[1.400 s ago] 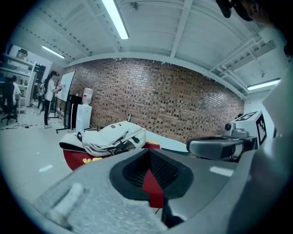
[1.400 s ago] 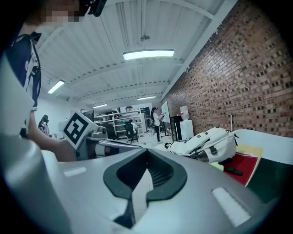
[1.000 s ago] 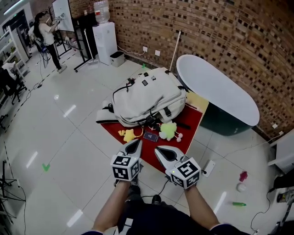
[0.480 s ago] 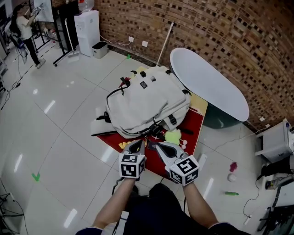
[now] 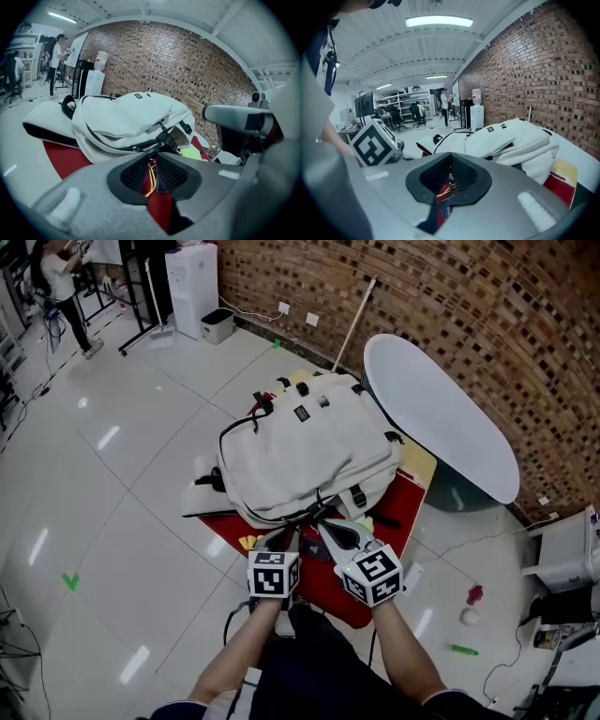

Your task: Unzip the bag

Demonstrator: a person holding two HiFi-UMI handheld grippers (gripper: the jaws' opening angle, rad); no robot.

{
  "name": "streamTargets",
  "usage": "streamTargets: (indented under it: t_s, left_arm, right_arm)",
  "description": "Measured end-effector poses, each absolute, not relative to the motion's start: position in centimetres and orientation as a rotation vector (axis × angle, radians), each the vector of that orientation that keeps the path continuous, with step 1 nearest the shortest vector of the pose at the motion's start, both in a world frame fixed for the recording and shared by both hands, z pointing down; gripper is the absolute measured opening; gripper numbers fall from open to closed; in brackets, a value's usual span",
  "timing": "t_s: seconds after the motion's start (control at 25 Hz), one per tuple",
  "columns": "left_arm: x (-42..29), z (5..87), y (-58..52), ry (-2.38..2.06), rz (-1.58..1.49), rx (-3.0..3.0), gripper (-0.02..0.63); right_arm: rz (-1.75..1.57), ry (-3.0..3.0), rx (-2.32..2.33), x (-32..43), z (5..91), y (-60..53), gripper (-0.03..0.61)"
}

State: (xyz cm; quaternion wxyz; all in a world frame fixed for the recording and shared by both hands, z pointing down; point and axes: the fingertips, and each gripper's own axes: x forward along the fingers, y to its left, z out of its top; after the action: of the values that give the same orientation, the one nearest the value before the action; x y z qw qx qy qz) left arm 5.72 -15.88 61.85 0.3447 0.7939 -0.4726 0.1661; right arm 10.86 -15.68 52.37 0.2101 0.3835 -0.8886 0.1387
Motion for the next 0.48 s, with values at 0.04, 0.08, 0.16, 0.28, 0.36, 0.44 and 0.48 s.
streamTargets:
  t_s: [0.04, 0.08, 0.16, 0.28, 0.36, 0.44, 0.48]
  left_arm:
    - [5.9, 62.1, -16.0, -1.248, 0.430, 2.039, 0.080]
    - [5.9, 62.2, -16.2, -1.275, 0.429, 2.013, 0.089]
    - [5.8, 62.7, -16.8, -1.333, 0.430, 1.946, 0.110]
    - [5.6, 63.5, -17.5, -1.413, 0.401, 1.820, 0.117]
    - [5.3, 64.1, -17.8, -1.466, 0.372, 1.740, 0.117]
    - [5.1, 64.6, -18.0, -1.509, 0.361, 1.683, 0.115]
    - [5.1, 64.8, -18.1, -1.526, 0.361, 1.662, 0.115]
  right_arm:
    - [0.382, -2.474, 1.043, 10.9, 52.8, -16.1, 0.006]
    - [0.382, -2.484, 1.019, 10.9, 53.0, -16.5, 0.006]
    - [0.392, -2.517, 0.974, 10.9, 53.2, -17.2, 0.006]
    - [0.409, -2.563, 0.918, 11.0, 53.5, -18.0, 0.006]
    - [0.407, -2.586, 0.880, 11.2, 53.7, -18.5, 0.006]
    - [0.393, -2.604, 0.846, 11.3, 53.8, -19.0, 0.006]
    - [0.385, -2.611, 0.830, 11.4, 53.9, -19.2, 0.006]
